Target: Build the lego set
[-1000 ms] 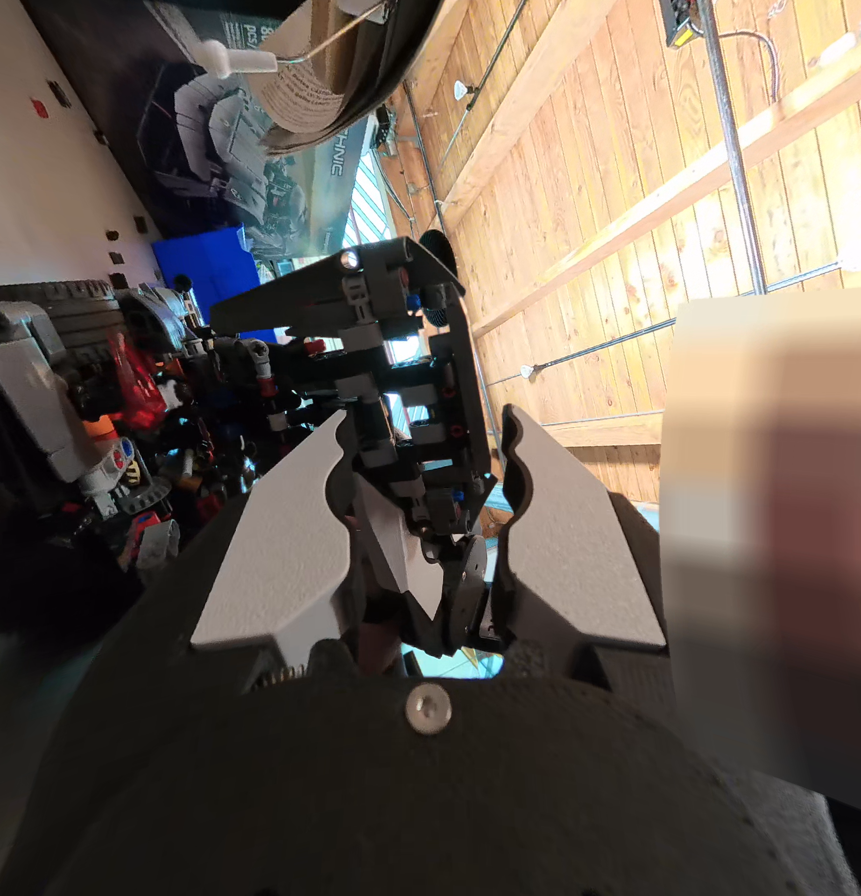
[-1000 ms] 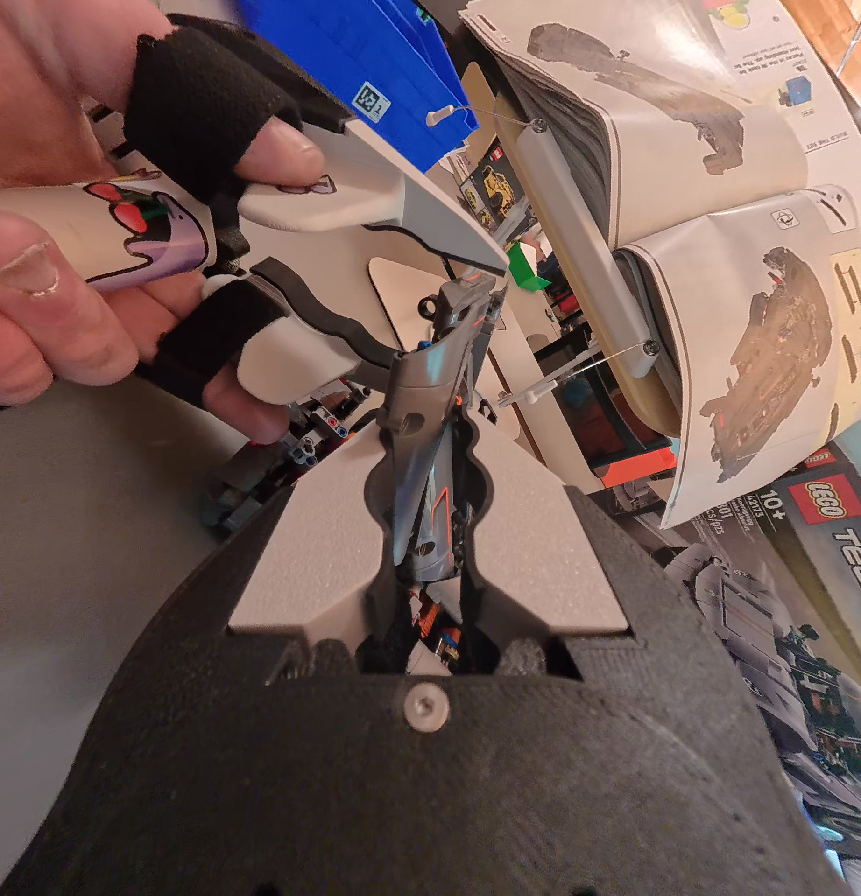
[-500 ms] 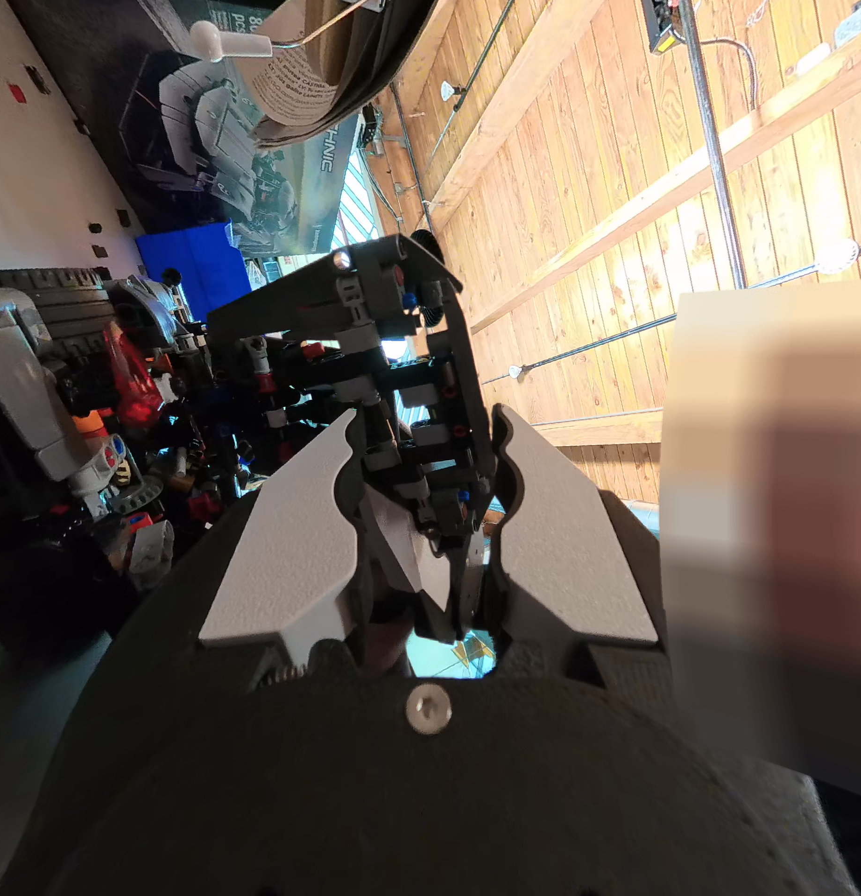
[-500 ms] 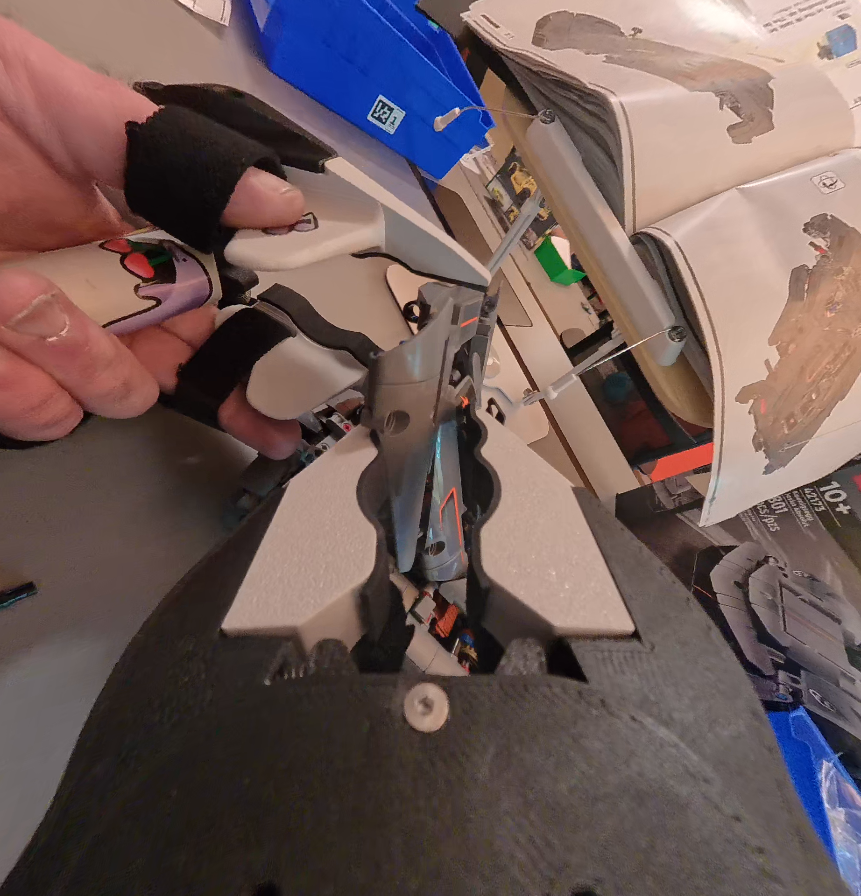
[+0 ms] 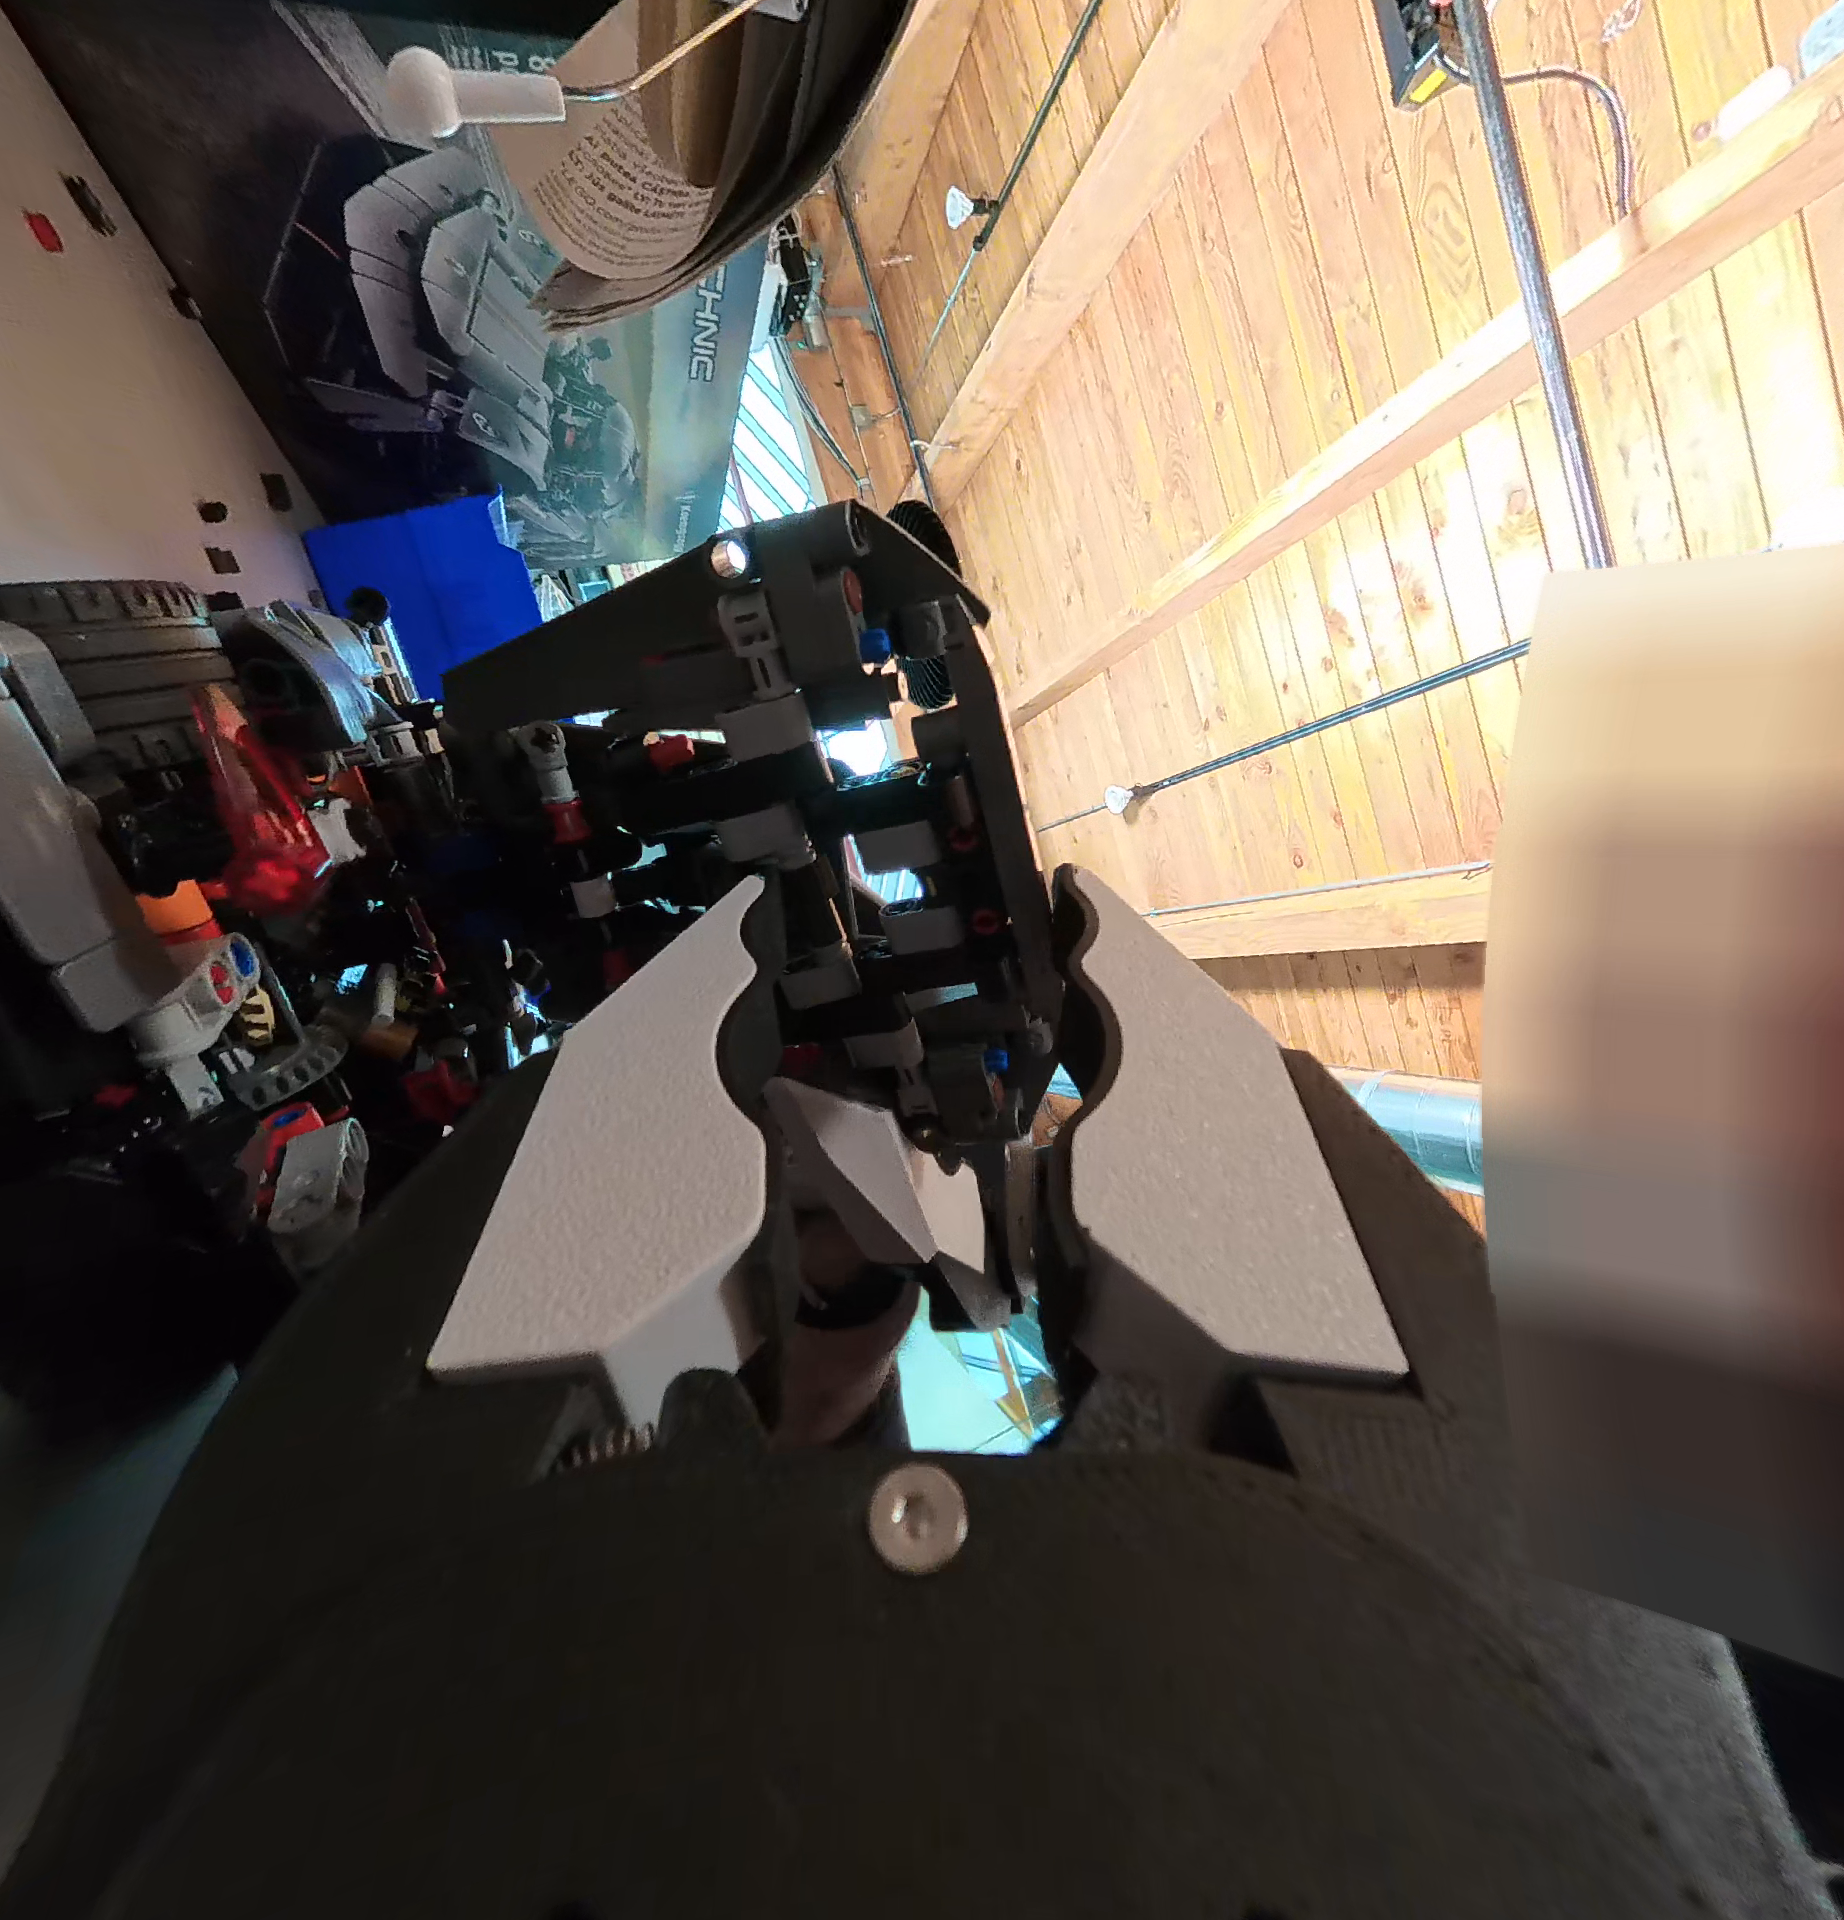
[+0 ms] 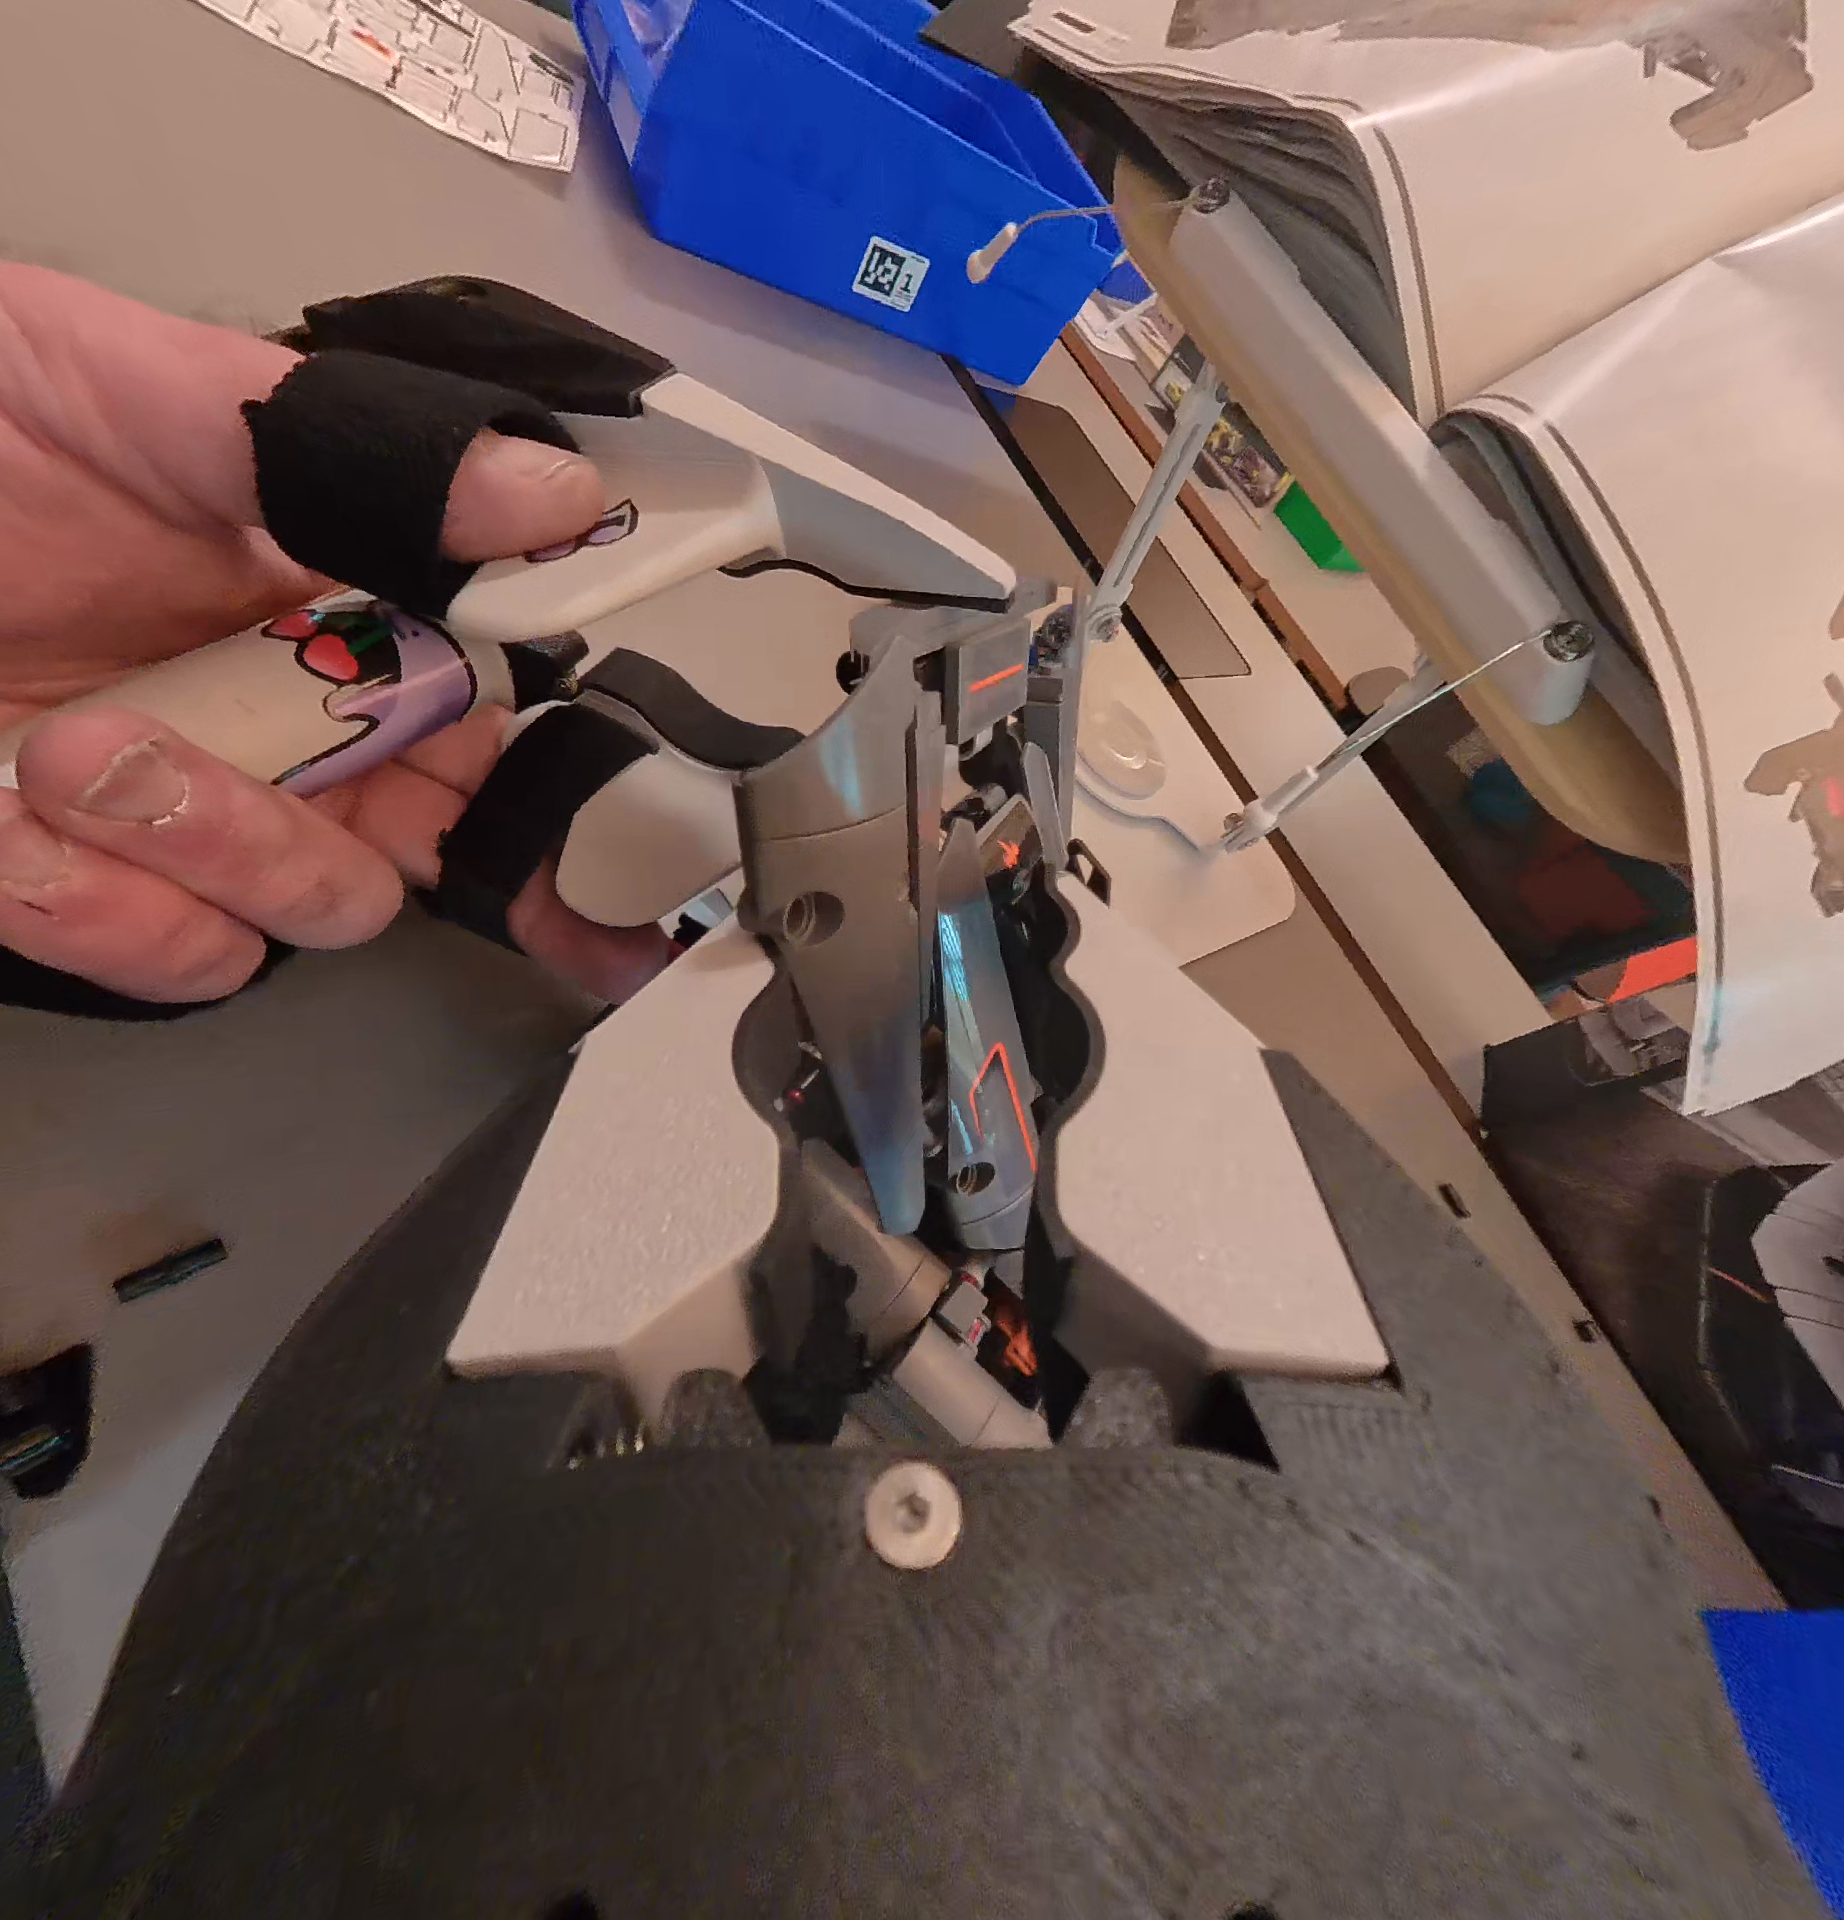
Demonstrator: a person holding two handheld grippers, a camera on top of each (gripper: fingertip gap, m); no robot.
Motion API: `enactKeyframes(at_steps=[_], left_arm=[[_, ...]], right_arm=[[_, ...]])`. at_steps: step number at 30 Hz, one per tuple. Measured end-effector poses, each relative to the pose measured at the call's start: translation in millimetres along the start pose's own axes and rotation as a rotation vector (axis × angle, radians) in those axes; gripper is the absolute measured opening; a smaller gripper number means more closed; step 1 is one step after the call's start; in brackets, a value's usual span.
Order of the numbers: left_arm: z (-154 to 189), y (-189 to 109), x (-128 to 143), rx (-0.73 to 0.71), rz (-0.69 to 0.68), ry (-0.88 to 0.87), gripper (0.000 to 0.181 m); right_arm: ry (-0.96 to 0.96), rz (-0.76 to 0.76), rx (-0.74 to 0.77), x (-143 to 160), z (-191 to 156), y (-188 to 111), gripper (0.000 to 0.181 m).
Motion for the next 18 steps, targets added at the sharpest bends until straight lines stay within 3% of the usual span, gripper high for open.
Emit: enactKeyframes(at_steps=[12,18], left_arm=[[-2.5,0.1,0.3,0.019,0.006,-0.008,0.049],[-3.6,-0.6,1.0,0.042,0.015,-0.029,0.052]], right_arm=[[0.057,0.018,-0.029,1.8,2.4,-0.3,0.042],[0.181,0.079,-0.066,3.8,5.0,-0.7,0.045]])
Point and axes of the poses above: each gripper's, where its closed fingertips meet, y out along the fingers, x out of its underside, z = x × y across the jaws, the point moved 7 cm from there along -y, back along the fingers, and after that the axes turned 5 degrees about -y, right-handed, at the moved point
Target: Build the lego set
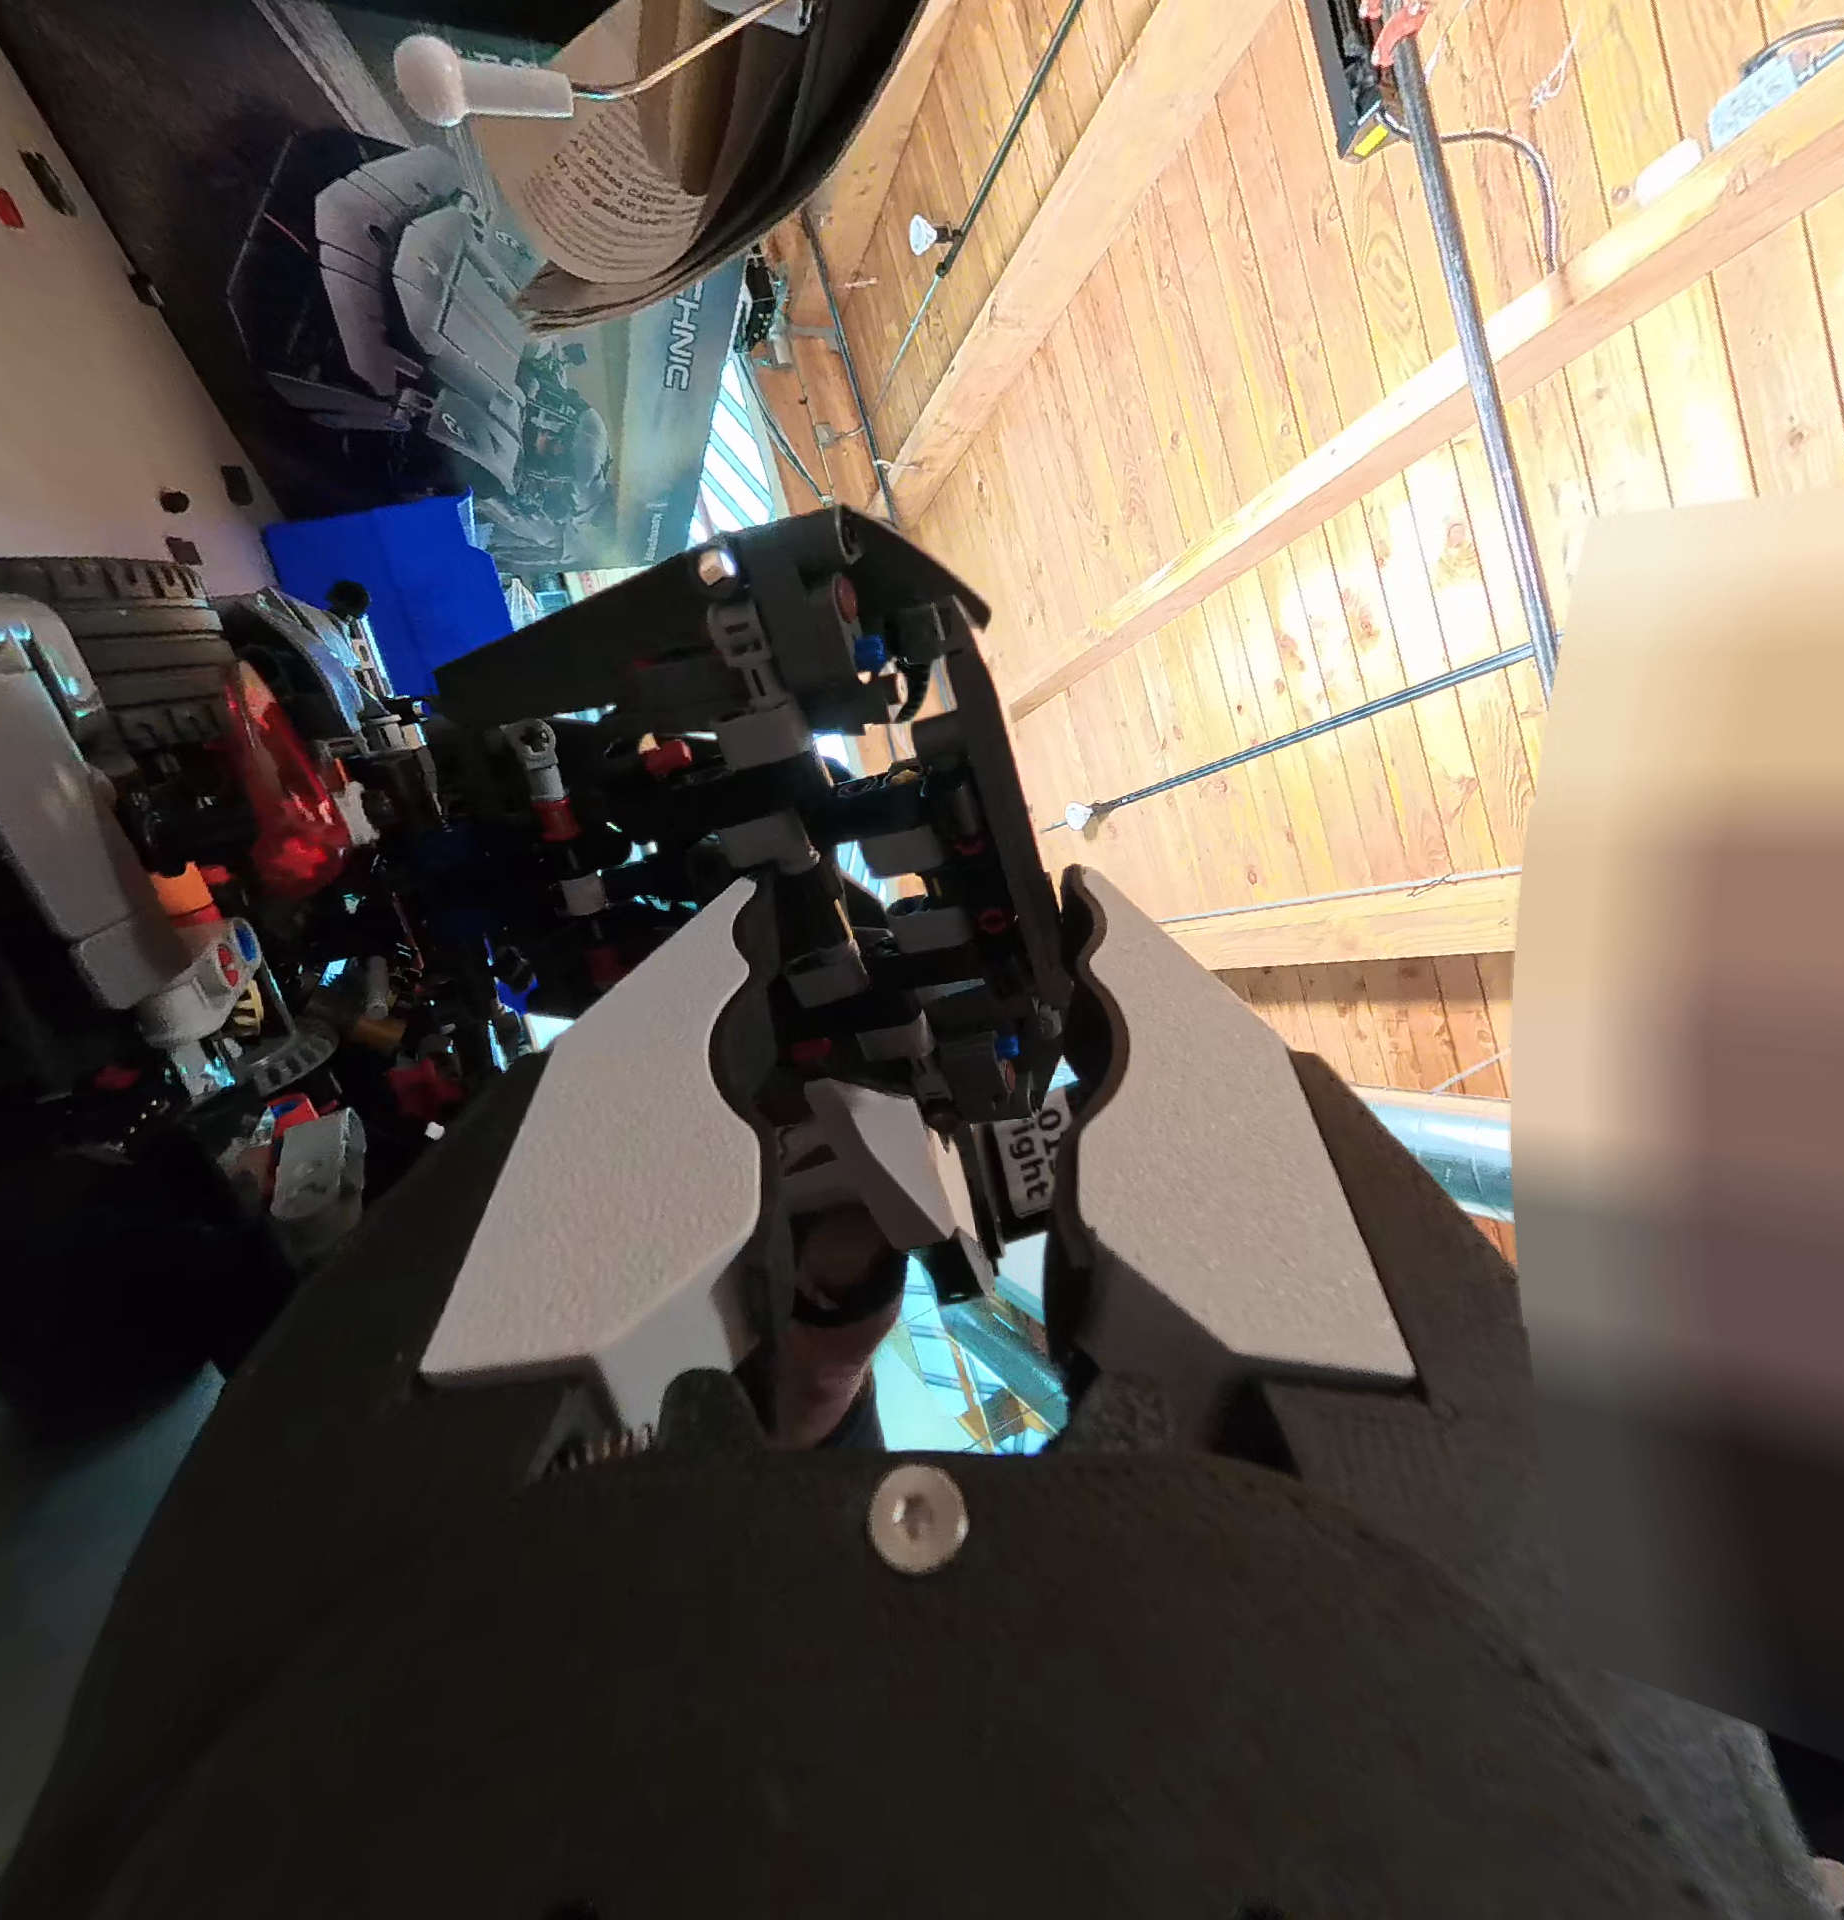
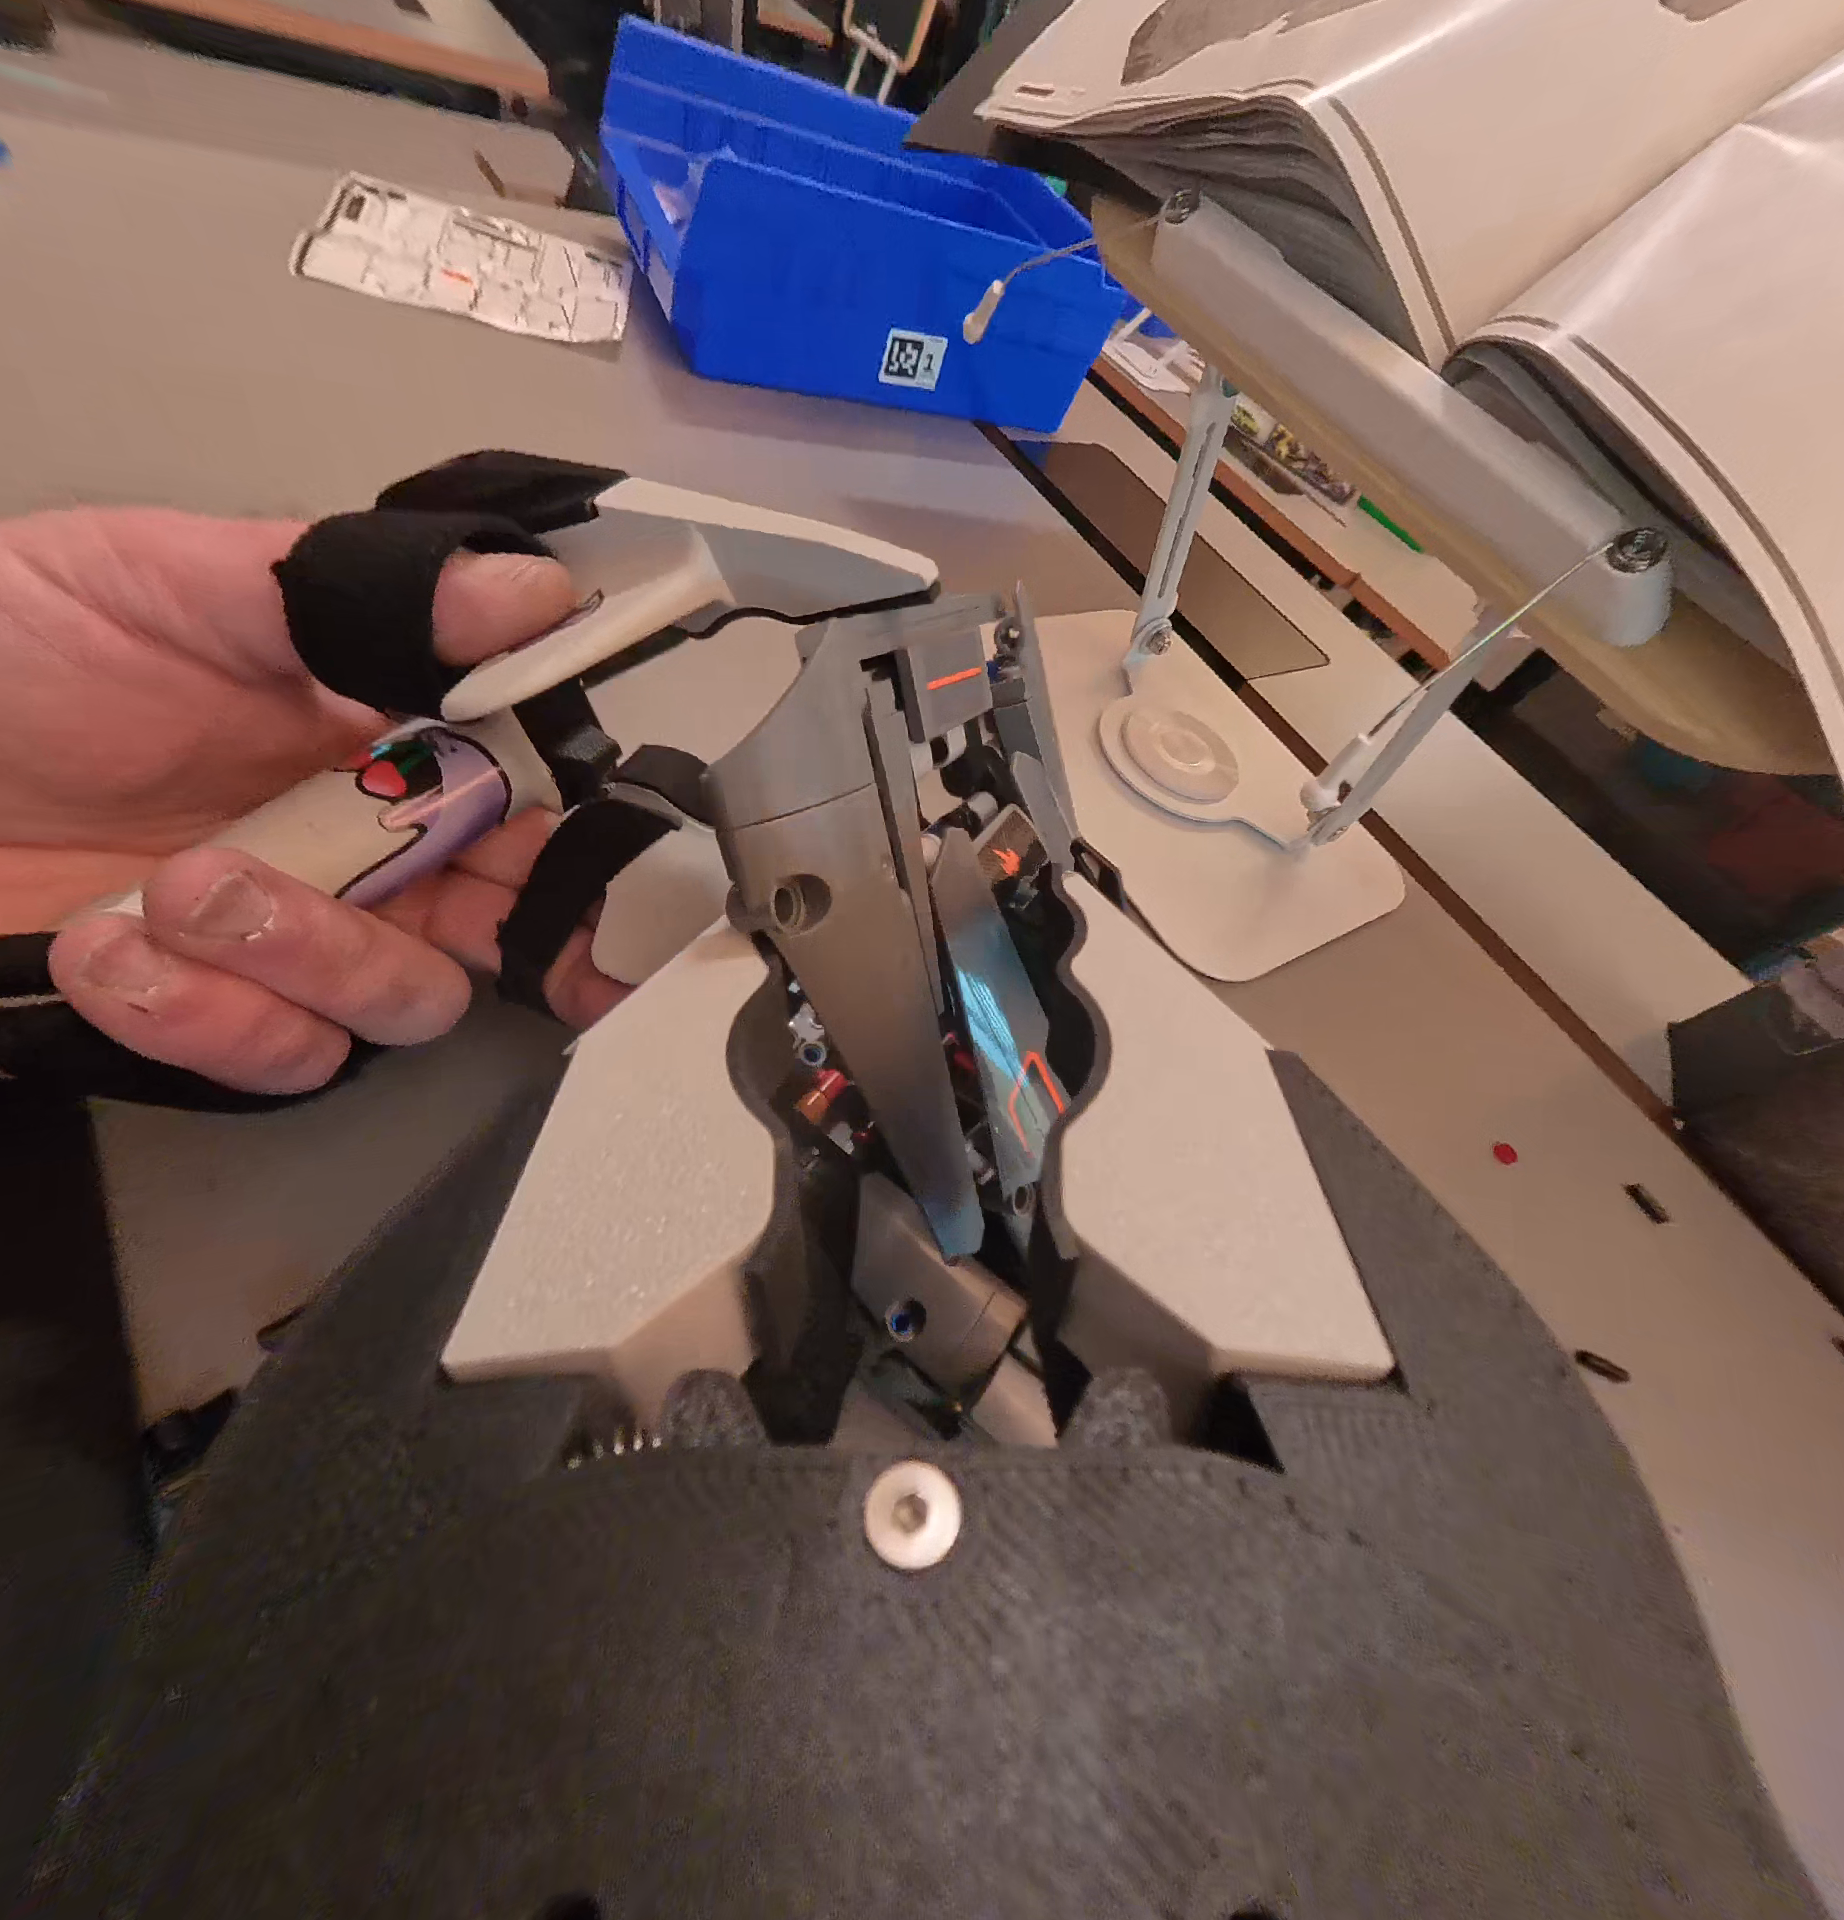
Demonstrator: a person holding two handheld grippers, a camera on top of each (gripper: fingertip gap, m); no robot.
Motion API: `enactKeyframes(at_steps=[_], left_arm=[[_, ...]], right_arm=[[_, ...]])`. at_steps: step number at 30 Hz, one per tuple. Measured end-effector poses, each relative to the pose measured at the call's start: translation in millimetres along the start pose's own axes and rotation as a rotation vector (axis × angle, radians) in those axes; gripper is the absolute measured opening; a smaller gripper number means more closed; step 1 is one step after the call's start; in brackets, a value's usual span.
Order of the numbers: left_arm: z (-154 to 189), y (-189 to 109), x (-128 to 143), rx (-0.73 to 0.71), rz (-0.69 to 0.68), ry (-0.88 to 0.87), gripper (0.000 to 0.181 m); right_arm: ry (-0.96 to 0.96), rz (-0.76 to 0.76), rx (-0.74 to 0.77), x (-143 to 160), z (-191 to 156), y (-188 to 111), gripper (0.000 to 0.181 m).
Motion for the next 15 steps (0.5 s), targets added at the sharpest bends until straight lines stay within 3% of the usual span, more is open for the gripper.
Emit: enactKeyframes(at_steps=[15], left_arm=[[-2.6,0.1,-1.7,0.027,-0.002,-0.043,0.053]], right_arm=[[0.031,0.021,-0.037,1.5,2.1,0.9,0.048]])
Point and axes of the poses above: each gripper's, where its closed fingertips meet, y out along the fingers, x out of its underside, z = x × y across the jaws, the point moved 7 cm from there along -y, back along the fingers, and after that the axes turned 5 degrees about -y, right-handed, at the moved point
